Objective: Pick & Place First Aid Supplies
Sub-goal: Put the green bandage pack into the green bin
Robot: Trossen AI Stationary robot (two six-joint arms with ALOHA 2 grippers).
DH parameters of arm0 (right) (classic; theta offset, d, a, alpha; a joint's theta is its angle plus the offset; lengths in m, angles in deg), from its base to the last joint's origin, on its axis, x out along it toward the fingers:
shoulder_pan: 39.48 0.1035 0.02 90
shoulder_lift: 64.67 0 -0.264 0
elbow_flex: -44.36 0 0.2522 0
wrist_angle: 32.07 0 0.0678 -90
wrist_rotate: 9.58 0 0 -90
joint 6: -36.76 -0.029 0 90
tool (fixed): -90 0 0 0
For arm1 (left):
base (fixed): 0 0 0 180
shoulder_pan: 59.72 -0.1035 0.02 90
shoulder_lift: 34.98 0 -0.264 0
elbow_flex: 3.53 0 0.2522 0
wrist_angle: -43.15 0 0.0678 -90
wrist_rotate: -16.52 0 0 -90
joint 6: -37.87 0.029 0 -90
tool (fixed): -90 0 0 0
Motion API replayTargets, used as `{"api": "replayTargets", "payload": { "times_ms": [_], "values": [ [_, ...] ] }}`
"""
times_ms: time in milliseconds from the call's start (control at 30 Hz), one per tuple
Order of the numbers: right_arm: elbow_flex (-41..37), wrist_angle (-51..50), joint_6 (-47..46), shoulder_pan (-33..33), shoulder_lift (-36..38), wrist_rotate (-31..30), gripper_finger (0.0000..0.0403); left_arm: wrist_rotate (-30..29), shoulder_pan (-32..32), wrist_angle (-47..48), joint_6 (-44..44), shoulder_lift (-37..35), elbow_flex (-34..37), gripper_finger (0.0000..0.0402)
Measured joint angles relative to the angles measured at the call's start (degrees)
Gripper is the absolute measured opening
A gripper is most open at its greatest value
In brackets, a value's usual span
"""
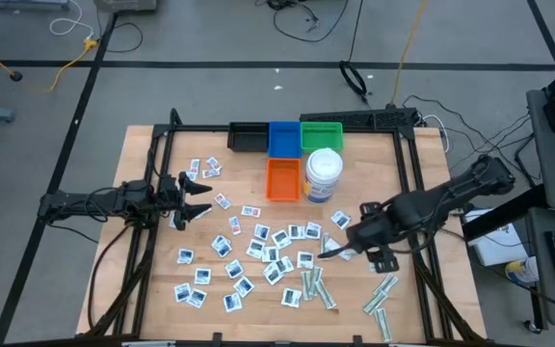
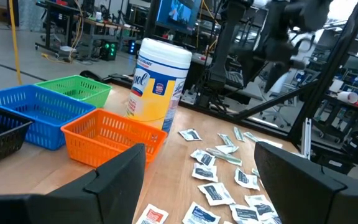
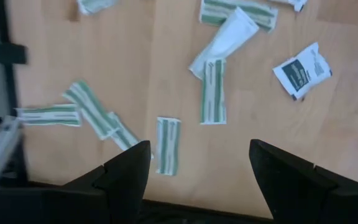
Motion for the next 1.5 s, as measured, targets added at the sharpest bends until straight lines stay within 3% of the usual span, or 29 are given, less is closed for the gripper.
{"api": "replayTargets", "payload": {
  "times_ms": [333, 633, 1033, 1233, 1500],
  "values": [
    [-16.3, 15.2, -3.0, 0.0, 0.0, -0.1, 0.0267, 0.0, 0.0, 0.0, 0.0, 0.0, 0.0, 0.0305],
    [-26.4, 24.1, -2.8, -0.6, 0.0, -4.6, 0.0267, 0.0, 0.0, 0.0, 0.0, 0.0, 0.0, 0.0306],
    [-29.9, 32.9, 2.2, -2.5, -6.0, -4.2, 0.0264, 0.0, 0.0, 0.0, 0.0, 0.0, 0.0, 0.0306],
    [-29.9, 33.9, 3.3, -2.6, -7.2, -4.2, 0.0224, 0.0, 0.0, 0.0, 0.0, 0.0, 0.0, 0.0306],
    [-29.9, 34.9, 3.3, -2.6, -7.2, -4.1, 0.0113, 0.0, 0.0, 0.0, 0.0, 0.0, 0.0, 0.0306]
  ]
}}
